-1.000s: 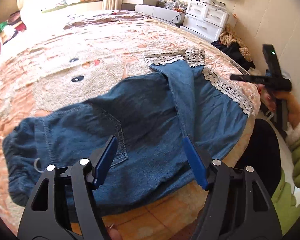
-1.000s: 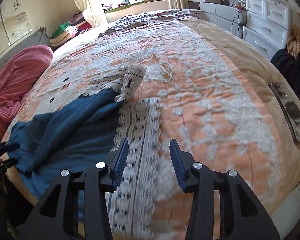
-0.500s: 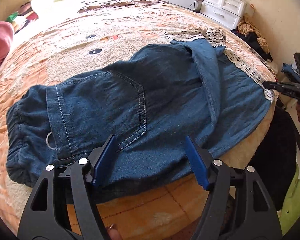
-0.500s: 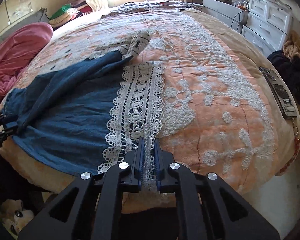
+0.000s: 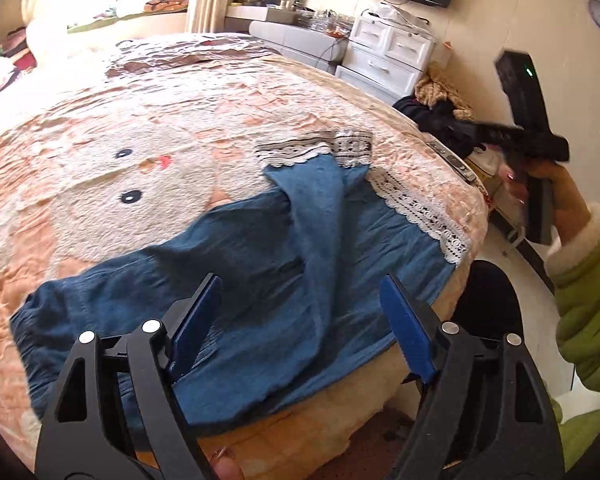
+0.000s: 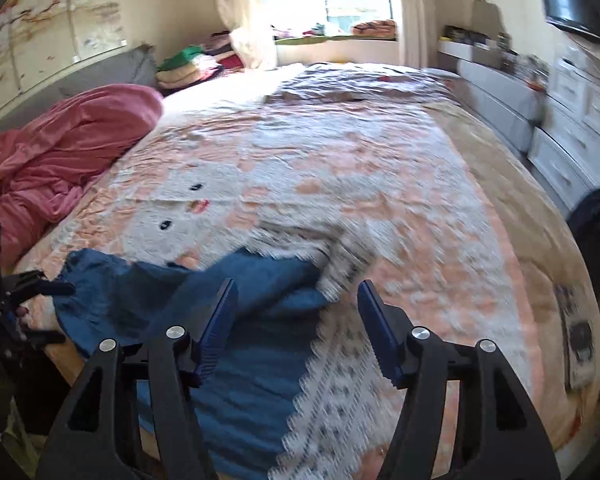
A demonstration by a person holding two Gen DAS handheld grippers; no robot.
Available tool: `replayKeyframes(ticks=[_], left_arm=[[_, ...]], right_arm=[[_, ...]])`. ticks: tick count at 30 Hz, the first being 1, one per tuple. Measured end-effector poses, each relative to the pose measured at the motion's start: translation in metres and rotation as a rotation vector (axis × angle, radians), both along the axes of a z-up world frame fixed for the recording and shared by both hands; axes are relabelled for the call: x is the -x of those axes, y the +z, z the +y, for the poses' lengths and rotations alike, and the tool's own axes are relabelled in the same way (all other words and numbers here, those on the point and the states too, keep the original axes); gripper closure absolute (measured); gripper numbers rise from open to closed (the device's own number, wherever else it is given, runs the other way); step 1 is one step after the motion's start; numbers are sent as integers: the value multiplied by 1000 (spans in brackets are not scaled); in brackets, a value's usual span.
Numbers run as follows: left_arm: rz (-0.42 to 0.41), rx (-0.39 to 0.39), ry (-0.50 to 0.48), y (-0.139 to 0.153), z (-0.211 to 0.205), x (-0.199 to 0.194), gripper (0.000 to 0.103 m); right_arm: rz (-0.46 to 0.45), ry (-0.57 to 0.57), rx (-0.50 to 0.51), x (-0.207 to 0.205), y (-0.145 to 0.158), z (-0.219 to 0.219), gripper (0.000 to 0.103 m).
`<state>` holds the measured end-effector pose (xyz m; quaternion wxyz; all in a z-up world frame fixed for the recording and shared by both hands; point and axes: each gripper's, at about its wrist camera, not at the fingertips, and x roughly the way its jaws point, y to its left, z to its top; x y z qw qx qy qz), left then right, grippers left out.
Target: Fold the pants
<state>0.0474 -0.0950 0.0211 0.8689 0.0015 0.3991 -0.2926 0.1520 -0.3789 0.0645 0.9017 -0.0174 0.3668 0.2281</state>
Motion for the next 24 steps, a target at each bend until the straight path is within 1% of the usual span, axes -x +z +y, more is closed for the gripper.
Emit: replayKeyframes(ticks=[2, 3, 4, 5, 6, 7, 8, 10, 12, 13, 14, 15, 16, 18, 19, 20, 21, 22, 23, 24], left_arm=[[42, 31, -35, -10, -20, -10, 30], [64, 37, -34, -13, -25, -15, 30], [89, 54, -36, -19, -31, -20, 30], [111, 72, -38, -23, -34, -22, 30], [130, 83, -38, -28, -38, -25, 30], [139, 85, -40, -32, -41, -27, 31], [138, 81, -39, -34, -44, -27, 31], [145, 77, -19, -41, -47, -29, 32], [164, 92, 6, -46, -45, -35, 40], [173, 99, 18, -49, -44, -38, 41], [184, 102, 33, -51, -43, -41, 45], [190, 99, 42, -52, -42, -43, 47], [189, 96, 45, -53, -41, -44, 47], [194, 88, 47, -55, -41, -45, 49], [203, 93, 51, -57, -39, -46, 50], [214, 101, 52, -59, -39, -47, 54], [220, 105, 58, -63, -39, -51, 58], [226, 110, 66, -65, -38, -53, 61], [234, 120, 68, -67, -38, -55, 68], [245, 134, 65, -68, -36, -56, 77]], right_arm=[[56, 94, 8, -40, -1, 32, 34], [83, 134, 14, -60, -4, 47, 31], [117, 189, 25, -79, -9, 63, 30], [136, 232, 53, -97, -15, 76, 27], [142, 253, 93, -109, -21, 87, 21], [171, 285, 131, -124, -30, 97, 18], [197, 311, 165, -137, -39, 104, 17], [212, 329, 251, -156, -57, 113, 17], [223, 366, 310, -166, -72, 120, 17], [238, 380, 329, -170, -79, 124, 18], [253, 397, 348, -172, -86, 128, 22], [252, 402, 384, -174, -91, 133, 31], [249, 400, 415, -176, -95, 137, 36], [286, 402, 419, -180, -103, 142, 55], [301, 407, 423, -181, -106, 144, 56], [308, 413, 422, -181, -108, 146, 59], [315, 416, 415, -181, -109, 146, 71], [322, 421, 398, -181, -110, 146, 79], [326, 426, 379, -180, -109, 145, 88], [317, 430, 374, -176, -109, 145, 92]])
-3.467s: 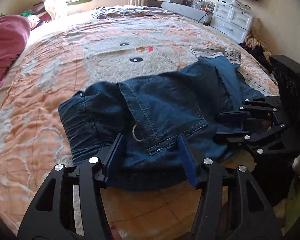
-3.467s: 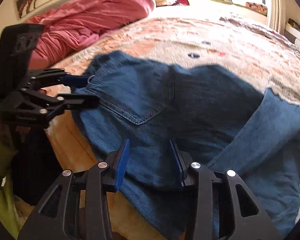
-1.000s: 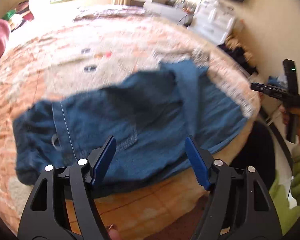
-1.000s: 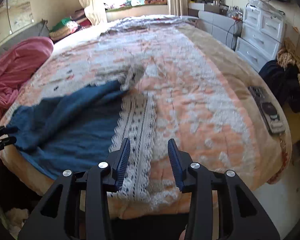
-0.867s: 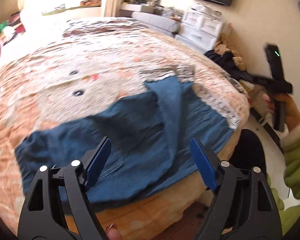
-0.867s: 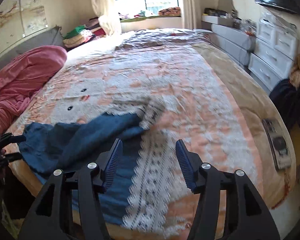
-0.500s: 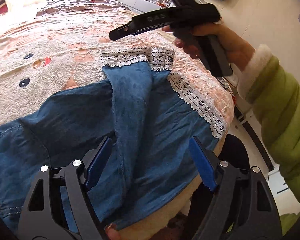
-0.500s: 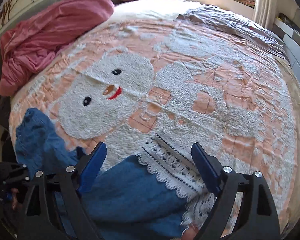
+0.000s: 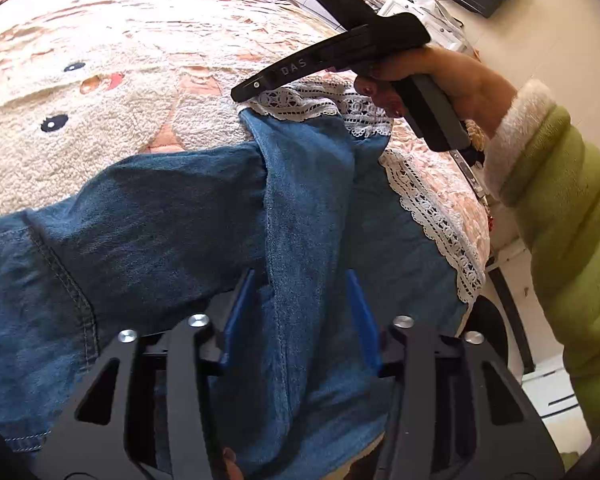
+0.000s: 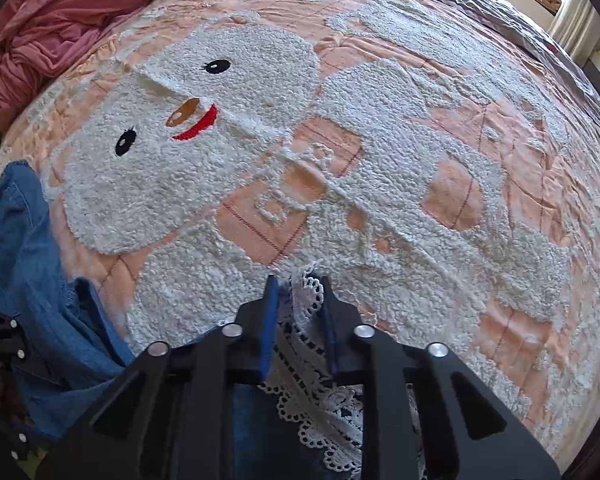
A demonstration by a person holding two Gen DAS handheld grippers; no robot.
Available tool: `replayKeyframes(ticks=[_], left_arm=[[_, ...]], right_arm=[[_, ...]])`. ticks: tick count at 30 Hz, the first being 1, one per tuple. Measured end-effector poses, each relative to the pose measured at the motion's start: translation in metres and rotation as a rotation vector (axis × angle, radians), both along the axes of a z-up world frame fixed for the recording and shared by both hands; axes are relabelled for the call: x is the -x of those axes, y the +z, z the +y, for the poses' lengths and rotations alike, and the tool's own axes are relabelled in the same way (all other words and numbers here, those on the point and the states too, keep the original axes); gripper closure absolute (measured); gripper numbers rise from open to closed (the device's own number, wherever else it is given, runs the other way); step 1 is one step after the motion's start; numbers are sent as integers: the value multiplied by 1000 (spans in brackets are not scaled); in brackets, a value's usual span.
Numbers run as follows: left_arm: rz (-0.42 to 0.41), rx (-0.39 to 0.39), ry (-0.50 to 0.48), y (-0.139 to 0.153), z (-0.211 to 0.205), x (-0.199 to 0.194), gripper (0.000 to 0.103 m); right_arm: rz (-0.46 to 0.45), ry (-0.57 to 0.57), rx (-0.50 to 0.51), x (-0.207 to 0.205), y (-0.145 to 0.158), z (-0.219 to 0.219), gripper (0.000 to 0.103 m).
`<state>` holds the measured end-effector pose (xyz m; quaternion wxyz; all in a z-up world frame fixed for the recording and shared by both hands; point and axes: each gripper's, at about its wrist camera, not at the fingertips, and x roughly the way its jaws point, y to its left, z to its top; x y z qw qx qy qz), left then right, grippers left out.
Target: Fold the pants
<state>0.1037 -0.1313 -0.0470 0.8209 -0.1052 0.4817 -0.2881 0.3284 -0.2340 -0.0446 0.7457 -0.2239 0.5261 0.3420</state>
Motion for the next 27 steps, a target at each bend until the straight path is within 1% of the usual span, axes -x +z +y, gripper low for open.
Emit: replayKeyframes(ticks=[2, 3, 5, 8, 9, 12, 15, 19, 21, 25, 27], left_arm=[[18, 22, 4, -3, 1, -3, 87], [24, 28, 6, -5, 1, -4, 93], [32, 36, 9, -8, 2, -6, 102], [38, 55, 11, -9, 5, -7, 103], [29, 50, 6, -7, 5, -6, 103], [-6, 50, -1, 1, 8, -3, 103], [-42, 33, -15, 11, 13, 2, 103], [-96, -6, -66, 22, 9, 10, 103], [-131, -34, -104, 29, 8, 17, 103], [-179, -96, -173, 32, 4, 31, 103], [-199, -128, -213, 31, 2, 40, 103]], right_arm=[[-23, -14, 4, 3, 2, 0, 96], [-27, -34, -10, 4, 5, -2, 96], [-45, -59, -41, 7, 12, -7, 97], [-56, -117, -114, 10, 25, -25, 97], [-61, -137, -143, 10, 30, -32, 97], [-75, -191, -258, 17, 48, -58, 97], [-104, -230, -398, 37, 72, -91, 97], [-151, -273, -538, 83, 98, -138, 97], [-169, -299, -595, 110, 104, -165, 97], [-160, -340, -680, 171, 101, -212, 97], [-132, -353, -682, 198, 91, -226, 97]])
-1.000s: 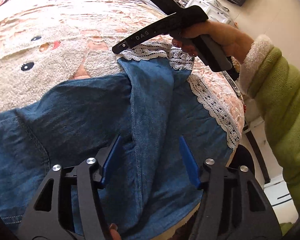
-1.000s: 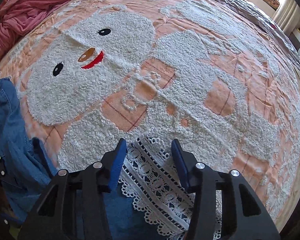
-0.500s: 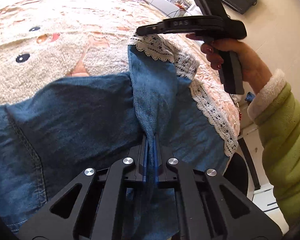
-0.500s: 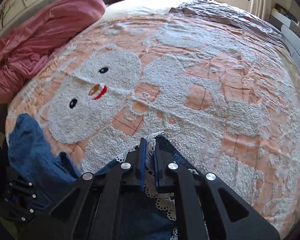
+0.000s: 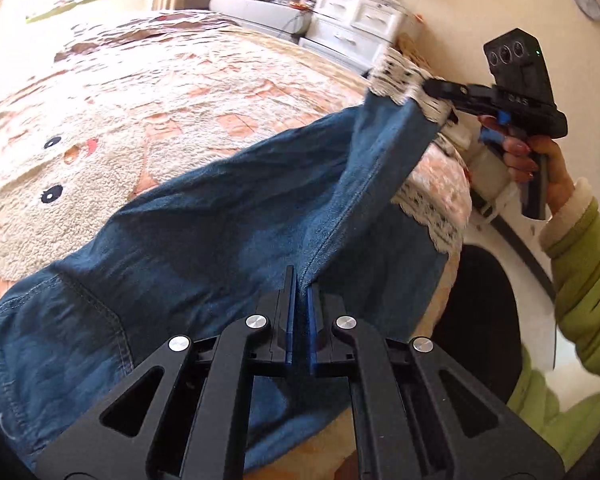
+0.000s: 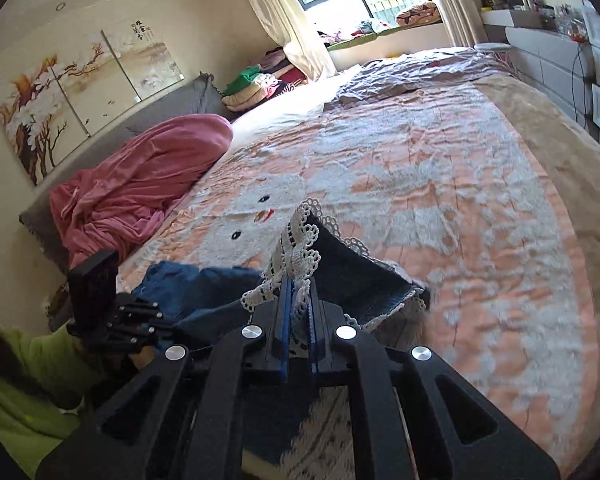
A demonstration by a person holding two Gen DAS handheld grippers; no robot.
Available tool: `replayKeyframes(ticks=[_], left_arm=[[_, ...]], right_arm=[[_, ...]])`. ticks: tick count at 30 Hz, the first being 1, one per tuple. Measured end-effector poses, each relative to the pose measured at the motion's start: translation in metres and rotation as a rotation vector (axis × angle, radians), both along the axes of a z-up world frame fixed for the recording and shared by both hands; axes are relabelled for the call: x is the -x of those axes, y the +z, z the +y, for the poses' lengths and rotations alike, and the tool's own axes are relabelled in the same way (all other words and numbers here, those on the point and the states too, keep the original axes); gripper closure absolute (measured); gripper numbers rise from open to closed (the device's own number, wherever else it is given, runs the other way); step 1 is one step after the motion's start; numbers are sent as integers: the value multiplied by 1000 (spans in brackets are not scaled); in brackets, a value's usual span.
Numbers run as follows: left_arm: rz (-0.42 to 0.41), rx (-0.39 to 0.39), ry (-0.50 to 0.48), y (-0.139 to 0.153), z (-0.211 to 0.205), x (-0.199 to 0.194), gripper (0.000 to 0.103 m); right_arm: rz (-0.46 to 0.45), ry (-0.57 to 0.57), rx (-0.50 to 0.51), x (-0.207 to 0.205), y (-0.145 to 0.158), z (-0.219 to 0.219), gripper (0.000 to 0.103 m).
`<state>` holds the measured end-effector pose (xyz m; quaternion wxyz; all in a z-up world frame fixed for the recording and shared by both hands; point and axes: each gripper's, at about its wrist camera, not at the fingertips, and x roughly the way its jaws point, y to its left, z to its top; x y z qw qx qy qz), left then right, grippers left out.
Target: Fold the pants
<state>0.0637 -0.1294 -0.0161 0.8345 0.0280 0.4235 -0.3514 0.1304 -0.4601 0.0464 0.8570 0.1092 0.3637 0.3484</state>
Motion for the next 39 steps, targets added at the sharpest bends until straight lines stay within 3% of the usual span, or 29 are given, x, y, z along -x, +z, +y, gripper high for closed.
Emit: replayKeyframes(ticks=[5, 9, 10, 11, 12, 13, 17, 20, 23, 25, 27, 29, 30, 31, 32, 33, 37, 39], left_arm=[[-30, -75, -76, -11, -13, 21, 103], [-55, -90, -111, -11, -19, 35, 103], [-59, -91, -121, -10, -20, 38, 103], [-63, -99, -127, -10, -20, 40, 103], [-60, -113, -134, -11, -22, 40, 103], [-54, -130, -148, -12, -24, 41, 103], [-42, -137, -173, -14, -25, 46, 101], [-21, -61, -178, -1, -19, 46, 88], [-91, -38, -150, 25, -6, 37, 56], [-132, -62, -101, 38, 3, 21, 55], [-121, -68, -60, 44, 11, -5, 53], [-91, -107, -25, 39, 16, -34, 53], [-72, -122, -16, 35, 16, -47, 55], [-48, -127, -16, 32, 17, -58, 61], [-19, -132, -16, 26, 14, -70, 84], [-9, -141, -14, 22, 13, -78, 96], [10, -156, -91, 12, -2, -97, 96], [9, -193, -148, 4, -12, -101, 87]], right_arm=[[136, -41, 72, 46, -46, -11, 97], [207, -81, 93, 65, -74, -16, 94], [217, -98, 86, 68, -77, -18, 89], [227, -106, 94, 71, -78, -19, 72], [240, -100, 99, 73, -80, -20, 48], [258, -85, 101, 75, -80, -20, 41], [192, -132, 69, 72, -54, -33, 40], [162, -174, 45, 47, -37, -33, 32], [141, -187, 93, 10, -36, -21, 32], [168, -199, 131, -21, -46, -14, 32], [208, -211, 154, -46, -61, -13, 32], [260, -219, 164, -64, -75, -11, 36], [273, -214, 170, -70, -80, -9, 59], [282, -214, 172, -73, -84, -8, 73], [295, -206, 165, -75, -86, -7, 78], [294, -194, 163, -75, -87, -6, 78], [280, -176, 158, -72, -82, -9, 74], [277, -174, 162, -72, -82, -11, 65]])
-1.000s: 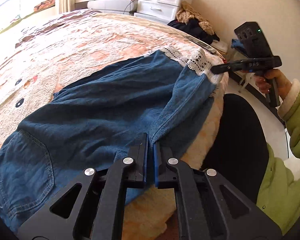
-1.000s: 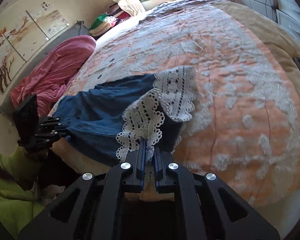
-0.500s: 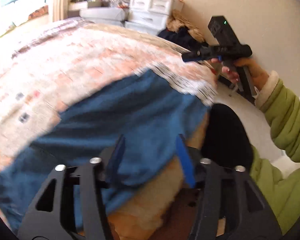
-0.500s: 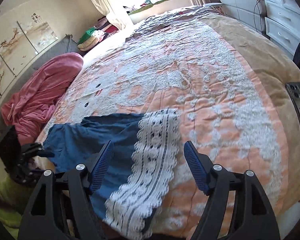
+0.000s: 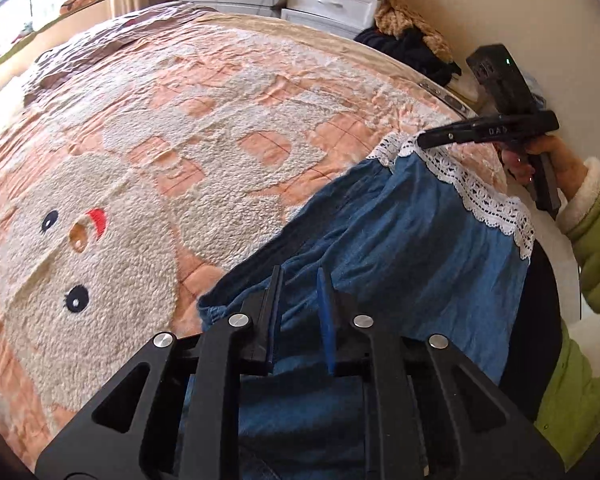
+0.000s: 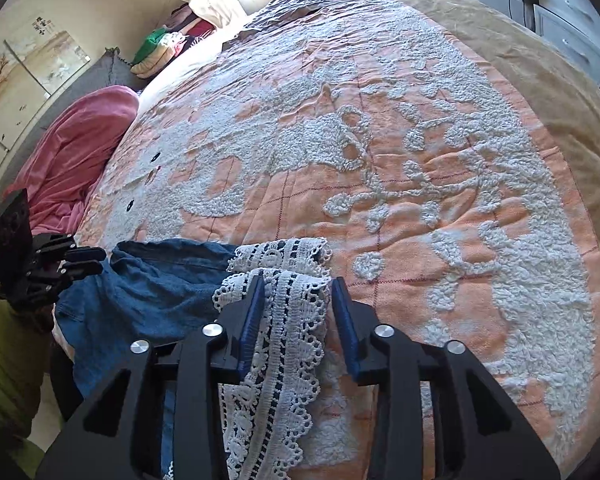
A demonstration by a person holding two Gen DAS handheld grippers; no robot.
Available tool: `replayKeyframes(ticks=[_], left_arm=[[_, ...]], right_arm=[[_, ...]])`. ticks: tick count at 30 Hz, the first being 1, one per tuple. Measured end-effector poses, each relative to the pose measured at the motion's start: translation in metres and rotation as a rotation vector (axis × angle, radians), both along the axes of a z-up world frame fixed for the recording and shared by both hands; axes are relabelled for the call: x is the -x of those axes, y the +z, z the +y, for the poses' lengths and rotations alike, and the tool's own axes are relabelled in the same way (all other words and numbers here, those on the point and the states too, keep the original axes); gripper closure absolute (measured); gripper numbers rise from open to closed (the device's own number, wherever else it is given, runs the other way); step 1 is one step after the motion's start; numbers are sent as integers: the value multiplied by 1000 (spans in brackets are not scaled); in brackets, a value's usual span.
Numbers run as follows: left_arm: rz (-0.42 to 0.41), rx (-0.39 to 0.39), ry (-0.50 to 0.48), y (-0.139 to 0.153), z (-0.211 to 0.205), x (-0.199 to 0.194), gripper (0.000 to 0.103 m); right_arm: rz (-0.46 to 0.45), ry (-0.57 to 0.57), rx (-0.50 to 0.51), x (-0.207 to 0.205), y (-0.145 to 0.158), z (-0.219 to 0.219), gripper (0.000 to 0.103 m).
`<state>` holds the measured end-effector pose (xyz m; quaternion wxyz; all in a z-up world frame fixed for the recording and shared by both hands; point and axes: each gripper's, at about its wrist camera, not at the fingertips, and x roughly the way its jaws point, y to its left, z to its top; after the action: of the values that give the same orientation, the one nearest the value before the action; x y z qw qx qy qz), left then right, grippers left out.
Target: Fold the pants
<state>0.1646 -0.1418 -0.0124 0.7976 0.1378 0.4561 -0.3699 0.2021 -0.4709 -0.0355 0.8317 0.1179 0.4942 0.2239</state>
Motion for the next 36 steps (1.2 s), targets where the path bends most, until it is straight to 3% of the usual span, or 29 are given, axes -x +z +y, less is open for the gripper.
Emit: replayKeyframes(ticks=[2, 6, 7, 8, 10, 12, 18, 22, 25, 26, 27, 28, 30, 33, 36], left_arm=[[-21, -84, -18, -9, -8, -4, 82], [-19, -161, -40, -25, -11, -6, 79], [-12, -173, -41, -28, -12, -6, 79], [-10, -184, -51, -32, -14, -5, 79], [-18, -215, -50, -38, -16, -5, 100], [-4, -210, -20, -39, -14, -9, 103], [-77, -115, 123, -2, 11, -31, 103], [-67, -138, 140, -5, 9, -42, 103], [-62, -191, 155, -24, 5, -48, 103], [-60, -194, 162, -28, 5, -49, 101], [-41, -171, 173, -28, 9, -49, 101], [-29, -137, 187, -25, 14, -47, 97], [-50, -86, 223, -11, 27, -39, 70], [-106, -41, 269, 11, 48, -15, 60], [-163, -38, 333, 25, 69, 18, 55]], right_arm=[[14, 14, 6, -1, -2, 1, 65], [12, 38, 28, -2, -4, 9, 65], [6, 46, 43, -2, -5, 12, 67], [3, 57, 54, -2, -5, 16, 76], [-12, 75, 82, 0, -4, 23, 83], [-40, 79, 92, 3, 3, 25, 91], [-174, 65, 73, 3, 39, 26, 91], [-119, 56, 153, -22, 18, 38, 91], [-72, 39, 236, -28, -8, 43, 82], [-78, 22, 226, -27, -9, 39, 75], [-83, -10, 199, -24, -6, 33, 59], [-87, -44, 166, -19, -1, 25, 53], [-123, -74, 110, 0, 15, 12, 48], [-171, -85, 72, 36, 35, 4, 39], [-176, -76, 38, 74, 41, 7, 37]])
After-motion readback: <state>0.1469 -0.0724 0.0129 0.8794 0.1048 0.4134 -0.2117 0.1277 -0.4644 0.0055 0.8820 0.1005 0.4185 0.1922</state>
